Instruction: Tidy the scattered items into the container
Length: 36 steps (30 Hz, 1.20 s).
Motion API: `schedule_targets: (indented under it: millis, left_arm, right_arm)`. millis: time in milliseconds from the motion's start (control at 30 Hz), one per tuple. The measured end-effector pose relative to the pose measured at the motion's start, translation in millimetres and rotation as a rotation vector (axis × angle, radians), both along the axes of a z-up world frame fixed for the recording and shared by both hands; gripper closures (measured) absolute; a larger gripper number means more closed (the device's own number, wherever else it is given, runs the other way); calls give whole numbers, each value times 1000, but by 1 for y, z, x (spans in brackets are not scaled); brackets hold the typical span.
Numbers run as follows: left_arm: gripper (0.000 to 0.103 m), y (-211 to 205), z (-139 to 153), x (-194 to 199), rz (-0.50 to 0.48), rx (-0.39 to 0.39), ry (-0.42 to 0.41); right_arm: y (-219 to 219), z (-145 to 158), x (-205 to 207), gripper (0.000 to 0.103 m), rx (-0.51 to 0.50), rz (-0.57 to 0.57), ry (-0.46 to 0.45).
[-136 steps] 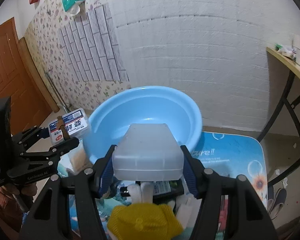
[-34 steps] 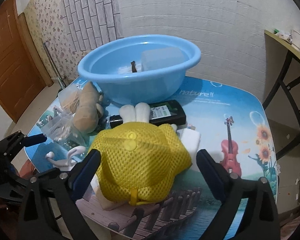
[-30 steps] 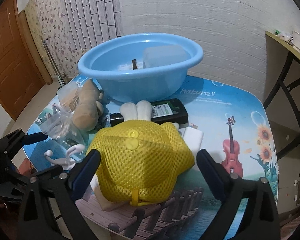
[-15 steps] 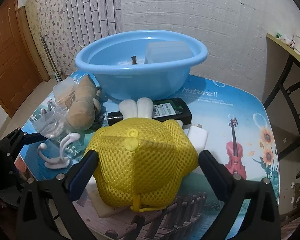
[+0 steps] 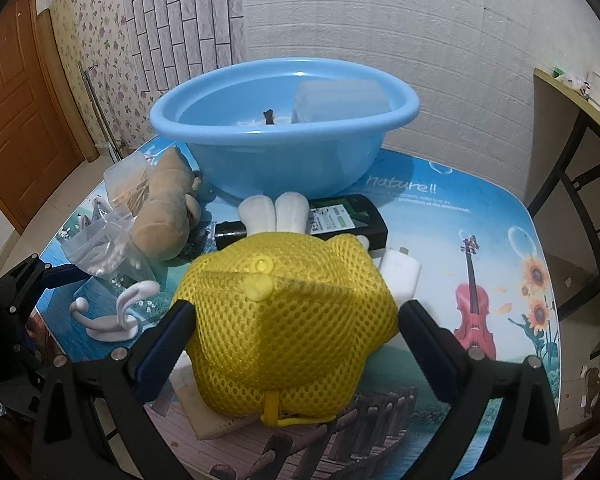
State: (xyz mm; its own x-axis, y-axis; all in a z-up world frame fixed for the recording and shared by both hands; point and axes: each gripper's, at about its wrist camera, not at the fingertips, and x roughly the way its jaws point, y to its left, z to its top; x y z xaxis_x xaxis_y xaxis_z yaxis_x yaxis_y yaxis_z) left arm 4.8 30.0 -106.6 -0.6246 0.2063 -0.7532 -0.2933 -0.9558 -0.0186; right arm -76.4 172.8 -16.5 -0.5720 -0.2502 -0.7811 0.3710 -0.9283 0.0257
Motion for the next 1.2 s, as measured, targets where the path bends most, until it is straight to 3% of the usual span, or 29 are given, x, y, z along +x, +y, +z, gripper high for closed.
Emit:
schedule_targets:
  millis: [1200]
  left_arm:
    - [0,2,0,-2,0,1,2]
  right_arm:
    - [1,0,0,0,-4,-3,-9]
